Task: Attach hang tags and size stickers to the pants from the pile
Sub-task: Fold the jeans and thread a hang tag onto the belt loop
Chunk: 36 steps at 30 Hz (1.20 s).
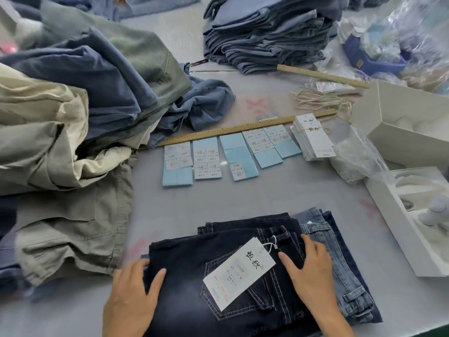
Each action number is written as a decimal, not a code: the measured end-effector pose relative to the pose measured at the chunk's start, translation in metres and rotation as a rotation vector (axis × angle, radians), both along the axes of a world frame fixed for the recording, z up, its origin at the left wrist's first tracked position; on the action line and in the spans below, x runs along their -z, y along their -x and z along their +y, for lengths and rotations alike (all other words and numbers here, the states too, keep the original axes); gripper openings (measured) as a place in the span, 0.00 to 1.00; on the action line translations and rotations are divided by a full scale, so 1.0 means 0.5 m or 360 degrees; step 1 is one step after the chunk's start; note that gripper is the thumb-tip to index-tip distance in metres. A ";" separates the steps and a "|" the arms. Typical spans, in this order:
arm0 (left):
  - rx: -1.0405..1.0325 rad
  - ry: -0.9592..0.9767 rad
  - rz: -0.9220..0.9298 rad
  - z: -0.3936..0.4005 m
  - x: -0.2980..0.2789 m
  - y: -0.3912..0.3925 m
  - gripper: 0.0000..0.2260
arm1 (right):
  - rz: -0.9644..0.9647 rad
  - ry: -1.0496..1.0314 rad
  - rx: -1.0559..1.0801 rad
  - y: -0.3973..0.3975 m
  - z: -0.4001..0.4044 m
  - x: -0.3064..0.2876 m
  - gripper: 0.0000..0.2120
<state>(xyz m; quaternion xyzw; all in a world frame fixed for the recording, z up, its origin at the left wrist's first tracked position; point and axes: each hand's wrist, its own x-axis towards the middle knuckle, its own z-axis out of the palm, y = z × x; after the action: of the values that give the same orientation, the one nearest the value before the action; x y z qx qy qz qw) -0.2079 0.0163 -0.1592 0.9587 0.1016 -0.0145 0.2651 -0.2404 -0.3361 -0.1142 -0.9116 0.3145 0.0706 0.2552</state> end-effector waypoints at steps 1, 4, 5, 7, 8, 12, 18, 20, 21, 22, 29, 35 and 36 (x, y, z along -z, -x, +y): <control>0.0007 0.0030 0.0062 -0.003 -0.005 -0.003 0.13 | -0.0027 -0.0025 0.0048 -0.001 0.002 0.000 0.31; 0.0043 0.0022 0.0148 -0.010 -0.017 -0.011 0.13 | -0.0117 -0.0154 0.0252 -0.022 0.008 -0.002 0.20; 0.0046 -0.0016 0.0164 -0.015 -0.023 -0.012 0.13 | -0.0095 -0.0166 0.0268 -0.034 0.008 -0.001 0.21; 0.0109 -0.0084 0.0026 -0.020 -0.021 -0.002 0.14 | 0.0032 -0.0140 0.0272 -0.056 0.004 0.002 0.26; 0.0148 -0.0044 -0.0031 -0.019 -0.027 0.002 0.17 | 0.0103 -0.0113 0.0268 -0.065 -0.003 0.000 0.28; 0.0203 0.0275 -0.0051 0.011 -0.054 0.004 0.13 | 0.0130 0.0149 0.0211 -0.092 -0.002 -0.017 0.25; -0.0937 0.0814 -0.0937 0.133 -0.215 -0.246 0.21 | -0.0841 0.0482 -0.0424 -0.159 0.156 -0.060 0.17; -0.1210 0.1038 -0.0899 0.185 -0.276 -0.354 0.31 | -0.0876 0.0252 -0.0666 -0.187 0.214 -0.068 0.14; -0.1246 0.1060 -0.0814 0.204 -0.299 -0.399 0.37 | -0.0784 0.0077 -0.0817 -0.200 0.243 -0.075 0.19; -0.1184 0.0961 -0.0689 0.217 -0.319 -0.436 0.42 | -0.0691 -0.0100 -0.0929 -0.214 0.275 -0.085 0.20; -0.0427 -0.0659 -0.0073 0.201 -0.298 -0.467 0.27 | -0.0423 -0.0949 -0.1265 -0.372 0.510 -0.163 0.10; -0.0524 0.0071 -0.0700 0.191 -0.241 -0.338 0.11 | -0.0764 -0.1484 -0.0808 -0.487 0.659 -0.233 0.06; -0.0504 0.0146 -0.0700 0.181 -0.225 -0.306 0.11 | -0.0724 -0.1556 -0.0725 -0.502 0.680 -0.243 0.08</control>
<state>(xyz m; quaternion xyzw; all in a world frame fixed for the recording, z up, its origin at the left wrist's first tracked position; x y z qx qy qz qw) -0.0549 0.1070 -0.0465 0.8980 0.1894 0.2311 0.3228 0.0107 0.0040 0.0072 -0.7249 -0.0212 0.0630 0.6856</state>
